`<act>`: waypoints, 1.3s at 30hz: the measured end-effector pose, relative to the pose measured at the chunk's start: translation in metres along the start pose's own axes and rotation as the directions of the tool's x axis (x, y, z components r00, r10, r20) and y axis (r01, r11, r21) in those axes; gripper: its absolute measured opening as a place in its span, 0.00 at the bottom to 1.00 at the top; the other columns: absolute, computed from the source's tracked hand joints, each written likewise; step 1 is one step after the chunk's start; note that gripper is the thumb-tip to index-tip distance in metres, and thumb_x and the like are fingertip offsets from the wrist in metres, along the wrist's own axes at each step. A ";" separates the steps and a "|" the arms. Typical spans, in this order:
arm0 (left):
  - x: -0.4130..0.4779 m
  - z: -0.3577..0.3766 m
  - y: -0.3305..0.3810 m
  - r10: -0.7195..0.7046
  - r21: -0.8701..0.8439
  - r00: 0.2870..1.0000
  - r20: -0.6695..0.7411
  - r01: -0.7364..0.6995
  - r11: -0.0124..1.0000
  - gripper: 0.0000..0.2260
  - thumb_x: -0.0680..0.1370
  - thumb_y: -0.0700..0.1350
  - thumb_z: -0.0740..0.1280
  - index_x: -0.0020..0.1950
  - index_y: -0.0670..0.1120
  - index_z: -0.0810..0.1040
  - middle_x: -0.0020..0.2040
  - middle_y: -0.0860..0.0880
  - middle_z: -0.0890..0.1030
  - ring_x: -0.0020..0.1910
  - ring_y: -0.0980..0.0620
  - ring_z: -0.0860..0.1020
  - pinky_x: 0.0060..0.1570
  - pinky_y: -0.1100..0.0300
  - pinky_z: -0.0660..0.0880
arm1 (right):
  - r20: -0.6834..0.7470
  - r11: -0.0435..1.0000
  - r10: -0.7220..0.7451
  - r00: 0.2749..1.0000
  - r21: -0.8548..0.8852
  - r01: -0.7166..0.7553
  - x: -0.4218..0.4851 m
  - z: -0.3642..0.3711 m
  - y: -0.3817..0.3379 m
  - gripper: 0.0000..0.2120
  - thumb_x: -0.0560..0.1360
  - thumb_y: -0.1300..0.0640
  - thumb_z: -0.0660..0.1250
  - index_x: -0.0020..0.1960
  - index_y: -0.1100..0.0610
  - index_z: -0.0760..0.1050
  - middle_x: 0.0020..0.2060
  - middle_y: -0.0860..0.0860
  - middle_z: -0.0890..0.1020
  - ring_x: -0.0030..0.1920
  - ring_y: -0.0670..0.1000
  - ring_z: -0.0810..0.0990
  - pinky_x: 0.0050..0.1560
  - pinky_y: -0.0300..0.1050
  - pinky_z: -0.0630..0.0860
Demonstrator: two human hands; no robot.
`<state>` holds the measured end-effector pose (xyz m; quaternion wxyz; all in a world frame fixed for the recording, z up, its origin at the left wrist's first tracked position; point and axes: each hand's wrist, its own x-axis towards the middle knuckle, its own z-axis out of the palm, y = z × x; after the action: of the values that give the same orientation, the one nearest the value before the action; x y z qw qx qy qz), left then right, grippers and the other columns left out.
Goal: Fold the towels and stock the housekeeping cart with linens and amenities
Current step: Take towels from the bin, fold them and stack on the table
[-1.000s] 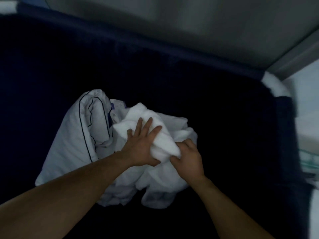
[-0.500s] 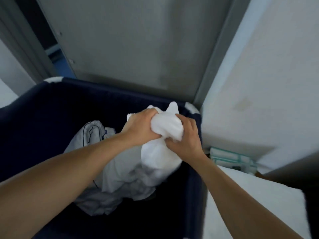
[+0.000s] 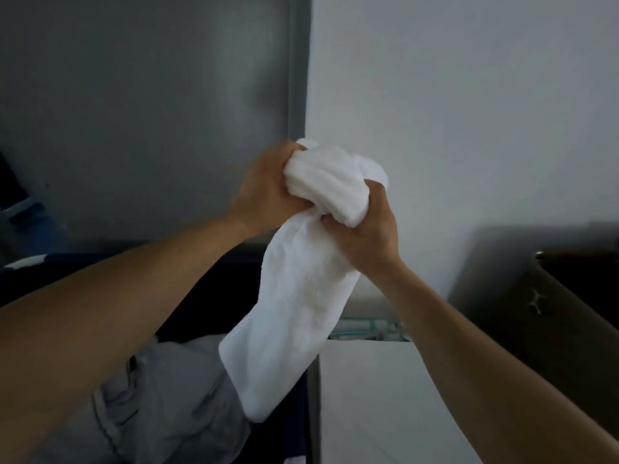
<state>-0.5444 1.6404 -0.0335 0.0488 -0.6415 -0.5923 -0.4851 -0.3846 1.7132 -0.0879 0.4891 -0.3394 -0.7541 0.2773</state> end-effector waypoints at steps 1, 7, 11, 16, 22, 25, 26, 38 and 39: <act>0.006 0.004 0.010 0.047 -0.028 0.999 -0.006 -0.047 0.998 0.30 0.61 0.63 0.69 0.54 0.44 0.75 0.45 0.60 0.74 0.39 0.62 0.73 0.40 0.78 0.66 | -0.045 0.999 -0.022 0.999 -0.038 0.020 0.001 -0.014 -0.003 0.26 0.63 0.38 0.72 0.54 0.34 0.61 0.43 0.35 0.75 0.42 0.40 0.77 0.41 0.39 0.72; 0.032 0.036 0.053 0.183 -0.163 0.983 -0.013 -0.183 0.970 0.32 0.65 0.62 0.71 0.59 0.41 0.74 0.49 0.59 0.75 0.45 0.63 0.75 0.45 0.76 0.69 | -0.219 0.974 -0.102 0.970 -0.222 0.052 0.002 -0.087 -0.017 0.25 0.65 0.38 0.72 0.55 0.37 0.62 0.42 0.34 0.73 0.43 0.45 0.77 0.42 0.45 0.75; 0.024 0.072 0.069 0.236 -0.195 0.972 -0.009 -0.233 0.953 0.29 0.65 0.61 0.73 0.60 0.45 0.74 0.51 0.64 0.73 0.49 0.72 0.74 0.48 0.78 0.67 | -0.247 0.973 -0.031 0.969 -0.228 -0.027 -0.021 -0.116 0.005 0.25 0.65 0.34 0.72 0.55 0.33 0.62 0.48 0.37 0.76 0.46 0.44 0.78 0.45 0.46 0.77; -0.020 0.139 0.064 0.373 -0.062 0.903 0.213 -0.368 0.928 0.26 0.69 0.55 0.74 0.59 0.40 0.74 0.55 0.47 0.78 0.53 0.51 0.76 0.53 0.68 0.69 | -0.064 0.961 0.148 0.987 -0.226 -0.159 -0.076 -0.139 0.083 0.30 0.62 0.32 0.72 0.57 0.35 0.61 0.49 0.39 0.76 0.46 0.43 0.78 0.41 0.37 0.72; -0.105 0.230 0.044 0.267 0.114 0.801 0.535 -0.381 0.917 0.24 0.68 0.45 0.79 0.58 0.37 0.78 0.57 0.40 0.80 0.57 0.40 0.78 0.56 0.43 0.76 | 0.612 0.821 0.569 0.549 -0.379 -0.428 -0.106 -0.184 0.189 0.29 0.65 0.49 0.81 0.61 0.47 0.70 0.55 0.45 0.76 0.55 0.47 0.77 0.55 0.43 0.75; -0.139 0.255 0.038 0.327 0.204 0.730 0.600 -0.535 0.820 0.24 0.65 0.42 0.80 0.58 0.37 0.80 0.59 0.41 0.81 0.60 0.39 0.79 0.57 0.37 0.76 | 0.606 0.811 0.552 0.573 -0.229 -0.539 -0.101 -0.197 0.235 0.08 0.70 0.62 0.76 0.43 0.50 0.82 0.39 0.44 0.83 0.42 0.42 0.82 0.52 0.46 0.80; -0.146 0.260 0.038 0.364 0.206 0.707 0.607 -0.582 0.787 0.23 0.65 0.41 0.79 0.58 0.38 0.80 0.60 0.41 0.81 0.62 0.38 0.78 0.59 0.35 0.74 | 0.493 0.804 0.572 0.656 -0.182 -0.565 -0.099 -0.197 0.249 0.05 0.72 0.62 0.74 0.43 0.52 0.83 0.39 0.47 0.84 0.42 0.44 0.82 0.53 0.50 0.80; -0.126 0.225 0.064 0.670 0.234 0.608 0.427 -0.790 0.567 0.14 0.77 0.44 0.71 0.56 0.46 0.68 0.69 0.46 0.69 0.69 0.43 0.71 0.66 0.35 0.69 | 0.898 0.271 0.132 0.419 0.374 -0.887 -0.059 -0.183 0.238 0.28 0.77 0.44 0.65 0.70 0.61 0.73 0.64 0.62 0.78 0.64 0.61 0.78 0.65 0.57 0.74; -0.127 0.221 0.060 0.657 0.257 0.613 0.439 -0.786 0.562 0.14 0.77 0.45 0.71 0.56 0.46 0.68 0.69 0.46 0.69 0.69 0.43 0.70 0.65 0.36 0.70 | 0.903 0.285 0.067 0.425 0.391 -0.875 -0.056 -0.185 0.228 0.29 0.76 0.47 0.68 0.70 0.63 0.72 0.63 0.63 0.78 0.63 0.62 0.78 0.65 0.58 0.74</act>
<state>-0.3492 1.6728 -0.2051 0.2953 -0.8654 -0.3634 -0.1782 -0.1418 1.8262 -0.2217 0.0967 -0.1377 -0.4677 0.8677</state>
